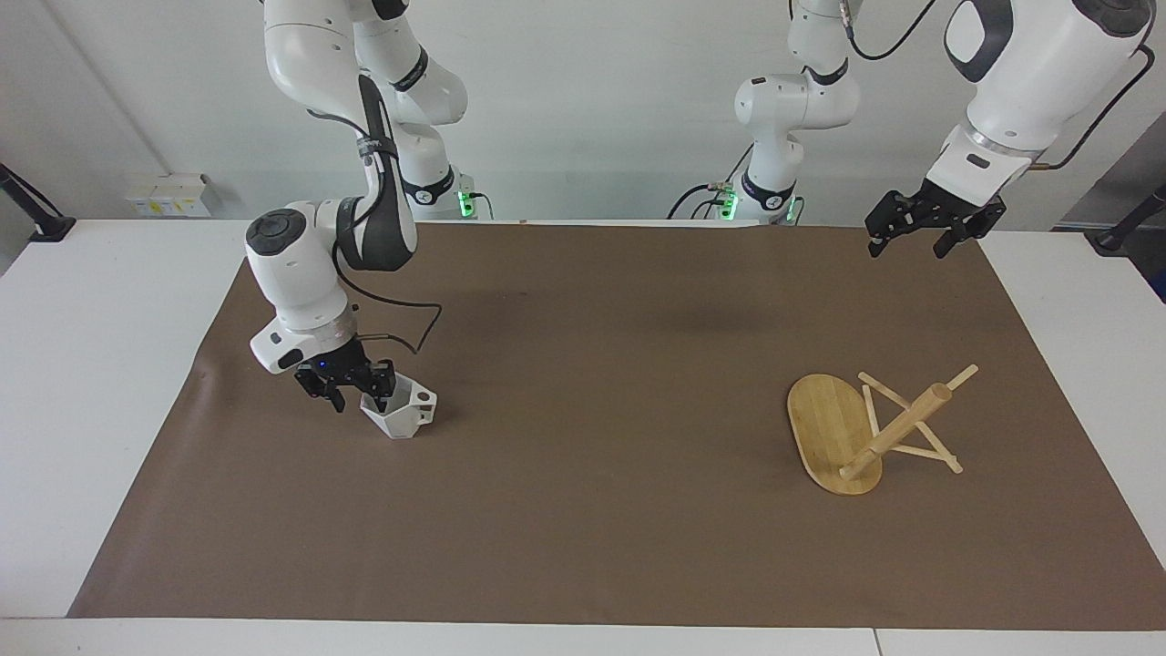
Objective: Hang cup on rack
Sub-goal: 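Close the right gripper on the white cup's rim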
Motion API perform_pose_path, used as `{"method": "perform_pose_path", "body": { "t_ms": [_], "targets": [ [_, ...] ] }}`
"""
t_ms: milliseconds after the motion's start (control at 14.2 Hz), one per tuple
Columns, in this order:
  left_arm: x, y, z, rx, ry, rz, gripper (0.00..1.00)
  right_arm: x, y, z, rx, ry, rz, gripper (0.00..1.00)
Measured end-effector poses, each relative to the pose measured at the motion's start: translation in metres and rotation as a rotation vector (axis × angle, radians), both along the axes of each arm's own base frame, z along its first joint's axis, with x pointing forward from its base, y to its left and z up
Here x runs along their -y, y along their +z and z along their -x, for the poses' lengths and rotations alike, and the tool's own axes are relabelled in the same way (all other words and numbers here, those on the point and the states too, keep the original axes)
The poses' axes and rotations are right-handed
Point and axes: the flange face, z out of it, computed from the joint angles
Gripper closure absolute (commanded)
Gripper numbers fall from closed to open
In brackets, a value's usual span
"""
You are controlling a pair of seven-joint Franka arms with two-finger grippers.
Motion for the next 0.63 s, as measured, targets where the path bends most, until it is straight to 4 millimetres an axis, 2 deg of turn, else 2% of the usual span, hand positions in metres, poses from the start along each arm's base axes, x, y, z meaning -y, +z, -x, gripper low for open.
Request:
{"method": "perform_pose_path", "body": {
  "t_ms": [211, 422, 492, 632],
  "targets": [
    [0.0001, -0.0011, 0.0001, 0.001, 0.0, 0.0, 0.0, -0.0025, 0.0002, -0.0001, 0.0, 0.004, -0.001, 0.86],
    [0.0001, -0.0008, -0.0004, 0.01, 0.0, 0.001, 0.0, -0.0032, 0.0003, -0.0001, 0.001, 0.005, -0.002, 0.97],
    [0.0001, -0.001, -0.0006, 0.014, 0.0, 0.001, 0.0, -0.0035, 0.0008, -0.0003, 0.002, 0.005, -0.002, 1.0],
    [0.0002, -0.0025, -0.0004, 0.015, 0.0, 0.001, 0.0, -0.0043, 0.0026, -0.0011, 0.005, 0.005, -0.003, 1.0]
  ]
}}
